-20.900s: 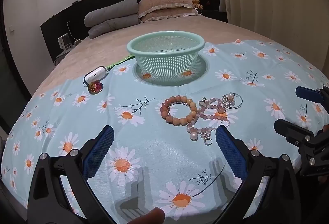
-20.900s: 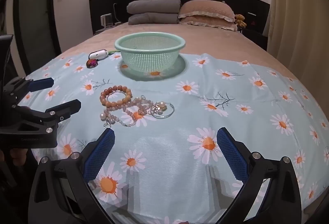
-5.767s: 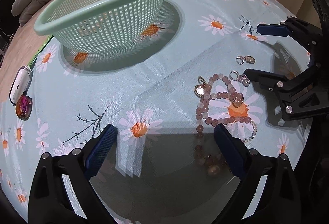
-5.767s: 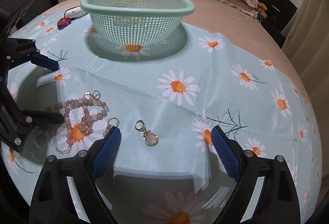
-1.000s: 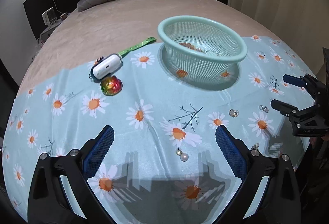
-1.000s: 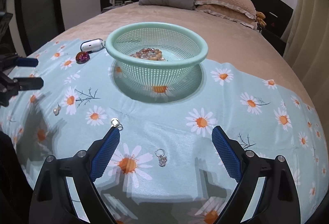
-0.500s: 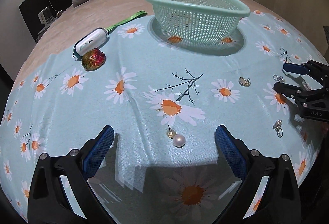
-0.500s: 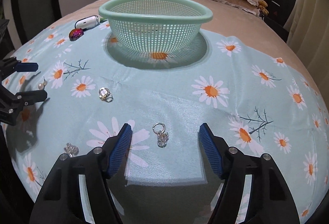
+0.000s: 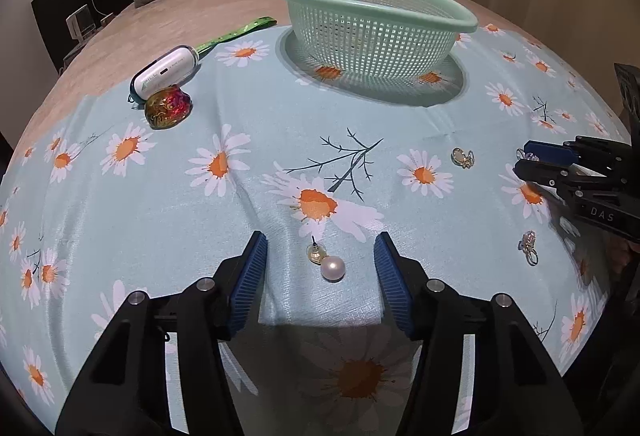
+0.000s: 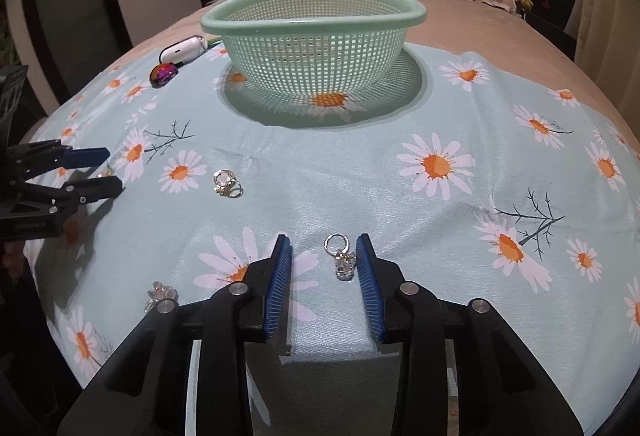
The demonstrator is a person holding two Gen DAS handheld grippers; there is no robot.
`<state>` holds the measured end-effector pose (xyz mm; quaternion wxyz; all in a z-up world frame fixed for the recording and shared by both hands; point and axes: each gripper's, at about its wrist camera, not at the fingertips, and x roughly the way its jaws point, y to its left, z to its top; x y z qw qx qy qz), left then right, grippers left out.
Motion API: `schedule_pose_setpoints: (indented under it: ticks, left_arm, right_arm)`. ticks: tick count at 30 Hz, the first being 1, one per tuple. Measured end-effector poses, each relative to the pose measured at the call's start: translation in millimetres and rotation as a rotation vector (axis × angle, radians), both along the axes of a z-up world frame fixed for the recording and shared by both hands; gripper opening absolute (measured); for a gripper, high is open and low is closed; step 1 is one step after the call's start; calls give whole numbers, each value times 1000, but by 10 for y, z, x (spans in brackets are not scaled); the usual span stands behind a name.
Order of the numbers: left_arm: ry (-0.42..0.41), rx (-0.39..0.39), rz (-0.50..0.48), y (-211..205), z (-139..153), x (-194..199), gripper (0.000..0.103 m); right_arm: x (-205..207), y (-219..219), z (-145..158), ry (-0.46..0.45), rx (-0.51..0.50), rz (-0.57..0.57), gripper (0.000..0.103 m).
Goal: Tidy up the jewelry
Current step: 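Grasp the pearl earring with the left gripper while the right gripper grasps a silver earring, then carry both earrings over the colander and open both grippers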
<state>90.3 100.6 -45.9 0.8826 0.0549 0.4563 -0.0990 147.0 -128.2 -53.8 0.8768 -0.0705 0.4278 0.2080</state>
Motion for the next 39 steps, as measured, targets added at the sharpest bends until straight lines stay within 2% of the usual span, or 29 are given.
schedule_pose_setpoints:
  ticks: [5, 9, 18, 23, 29, 37, 39]
  left_arm:
    - [15, 20, 7, 36, 19, -30, 25]
    - [38, 54, 19, 47, 44, -11, 11]
    - [67, 53, -15, 64, 92, -100, 11]
    - [64, 17, -54, 34, 216, -196, 11]
    - [48, 45, -106, -121, 356, -271, 11]
    - [14, 62, -154, -344, 589, -161, 11]
    - [15, 44, -172, -382, 653, -99, 12]
  right_arm:
    - [-9, -16, -2, 5, 24, -2, 20]
    - [-30, -29, 1, 3, 20, 6, 10]
    - [-75, -74, 37, 24, 22, 0, 10]
    - [-163, -135, 80, 42, 17, -3, 10]
    - [-252, -244, 142, 57, 5, -8, 10]
    - [-308, -398, 303, 42, -10, 0, 10]
    - [-295, -429, 398, 22, -28, 0, 10]
